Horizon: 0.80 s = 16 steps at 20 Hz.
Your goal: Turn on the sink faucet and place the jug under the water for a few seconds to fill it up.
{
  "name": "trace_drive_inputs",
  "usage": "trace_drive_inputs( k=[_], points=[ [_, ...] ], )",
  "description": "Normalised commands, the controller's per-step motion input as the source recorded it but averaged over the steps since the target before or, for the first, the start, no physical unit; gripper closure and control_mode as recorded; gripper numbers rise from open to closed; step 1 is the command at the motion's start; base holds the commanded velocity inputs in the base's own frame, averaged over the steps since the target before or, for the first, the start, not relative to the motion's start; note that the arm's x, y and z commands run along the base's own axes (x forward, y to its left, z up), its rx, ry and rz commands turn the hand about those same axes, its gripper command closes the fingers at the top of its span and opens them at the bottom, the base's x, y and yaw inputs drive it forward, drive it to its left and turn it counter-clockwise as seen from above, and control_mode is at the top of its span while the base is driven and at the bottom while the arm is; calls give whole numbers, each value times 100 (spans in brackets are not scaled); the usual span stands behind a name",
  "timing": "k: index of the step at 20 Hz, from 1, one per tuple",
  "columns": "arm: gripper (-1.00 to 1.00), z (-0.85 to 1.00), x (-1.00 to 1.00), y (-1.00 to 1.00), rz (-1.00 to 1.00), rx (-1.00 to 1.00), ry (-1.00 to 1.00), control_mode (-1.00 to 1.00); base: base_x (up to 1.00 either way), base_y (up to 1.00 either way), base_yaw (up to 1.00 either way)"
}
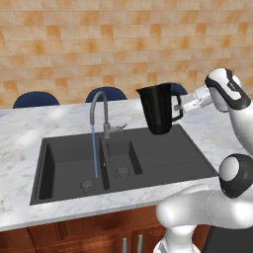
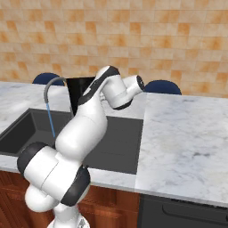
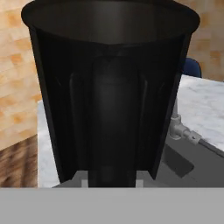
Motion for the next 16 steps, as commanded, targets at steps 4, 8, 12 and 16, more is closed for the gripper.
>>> trace_drive_inputs(
  k=[4,8,12,16],
  points=[
    [100,-20,0,39,15,0,-6,-100,0,0,0],
    [100,-37,0,36,8,0,-16,-100,0,0,0],
    [100,-36,0,46,2,0,-20,-100,0,0,0],
    [100,-30,0,59,0,0,-15,-100,0,0,0]
  ],
)
